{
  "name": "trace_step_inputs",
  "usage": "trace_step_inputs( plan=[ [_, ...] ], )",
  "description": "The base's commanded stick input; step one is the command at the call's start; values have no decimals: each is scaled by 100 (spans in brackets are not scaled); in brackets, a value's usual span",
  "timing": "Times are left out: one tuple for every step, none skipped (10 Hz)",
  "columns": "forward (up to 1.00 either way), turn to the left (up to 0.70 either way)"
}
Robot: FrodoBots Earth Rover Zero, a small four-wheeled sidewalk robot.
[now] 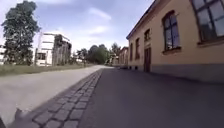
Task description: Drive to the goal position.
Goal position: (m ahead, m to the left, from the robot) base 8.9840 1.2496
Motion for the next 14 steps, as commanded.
trace_step_inputs(
  plan=[
    [70,0],
    [70,0],
    [70,0],
    [70,0],
    [70,0],
    [70,0],
    [70,0],
    [70,0],
    [70,0],
    [70,0],
    [70,0],
    [70,0],
    [70,0],
    [70,0]
  ],
)
